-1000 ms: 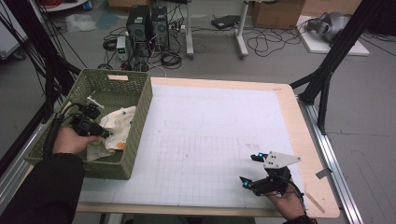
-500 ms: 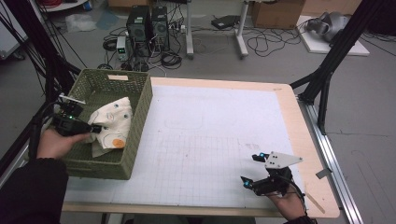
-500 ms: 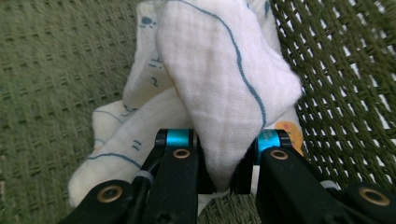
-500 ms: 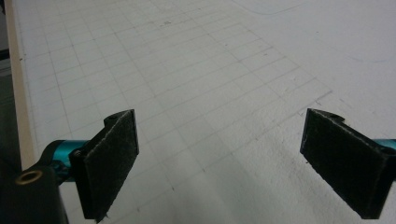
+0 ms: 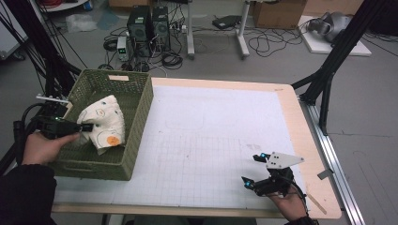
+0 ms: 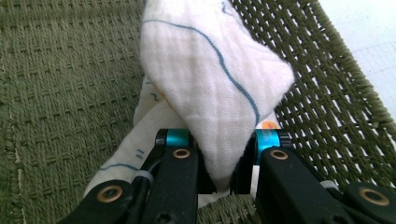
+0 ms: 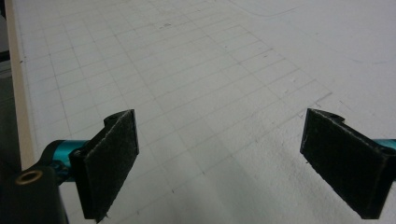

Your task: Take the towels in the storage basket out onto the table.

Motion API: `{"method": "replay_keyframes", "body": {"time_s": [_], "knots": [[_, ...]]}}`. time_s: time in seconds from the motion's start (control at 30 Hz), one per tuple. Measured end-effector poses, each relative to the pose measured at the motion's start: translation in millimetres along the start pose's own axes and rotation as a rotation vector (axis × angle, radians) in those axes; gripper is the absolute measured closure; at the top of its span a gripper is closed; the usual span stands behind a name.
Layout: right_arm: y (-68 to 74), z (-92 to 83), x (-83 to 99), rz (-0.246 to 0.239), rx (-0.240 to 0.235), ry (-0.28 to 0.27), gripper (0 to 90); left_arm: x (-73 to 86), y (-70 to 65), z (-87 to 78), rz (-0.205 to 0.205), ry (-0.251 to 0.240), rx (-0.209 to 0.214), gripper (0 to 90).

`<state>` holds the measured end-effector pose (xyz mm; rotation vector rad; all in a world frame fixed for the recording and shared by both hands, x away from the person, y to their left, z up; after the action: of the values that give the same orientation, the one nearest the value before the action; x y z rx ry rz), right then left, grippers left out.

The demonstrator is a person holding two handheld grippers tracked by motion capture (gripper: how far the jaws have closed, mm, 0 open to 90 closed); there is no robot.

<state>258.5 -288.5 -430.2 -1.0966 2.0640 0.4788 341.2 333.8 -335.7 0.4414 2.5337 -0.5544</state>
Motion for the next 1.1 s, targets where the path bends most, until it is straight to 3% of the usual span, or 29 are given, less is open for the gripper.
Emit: {"method": "replay_keyframes", "body": {"time_s": [0.47,0.63,0.87,0.97,1.03,1.1], "knots": [[-0.7,-0.7,0.0,0.004,-0.002,-0.006,10.5,-3.2,0.5,-15.0,-0.027,-0.085,0.1,84.0],[-0.6,-0.8,-0.1,0.004,-0.001,-0.007,10.6,-2.8,2.2,-19.1,-0.035,-0.092,0.106,84.3],[-1.3,-0.6,-0.4,0.004,0.002,-0.011,10.5,-6.8,2.1,-32.8,-0.045,-0.163,0.158,84.3],[-1.4,-0.3,-0.4,0.007,-0.002,-0.01,10.5,-11.3,-0.3,-40.5,-0.061,-0.2,0.211,84.7],[-1.4,-0.4,-0.4,0.006,-0.002,-0.009,10.6,-12.2,-1.0,-41.8,-0.06,-0.208,0.223,84.7],[-1.4,-0.4,-0.6,0.007,-0.002,-0.009,10.6,-14.7,-1.4,-46.7,-0.069,-0.252,0.269,84.7]]}}
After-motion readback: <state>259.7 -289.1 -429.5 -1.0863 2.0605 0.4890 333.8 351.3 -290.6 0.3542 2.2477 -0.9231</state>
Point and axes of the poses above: each handheld gripper's, and its own axes: z roughly forward along the jaws, x roughly out of its underside, y roughly to its left, the point moved 1 cm from there along z, roughly forward along the jaws, and after that the axes turned 8 degrees about y, right-handed, at the moved point
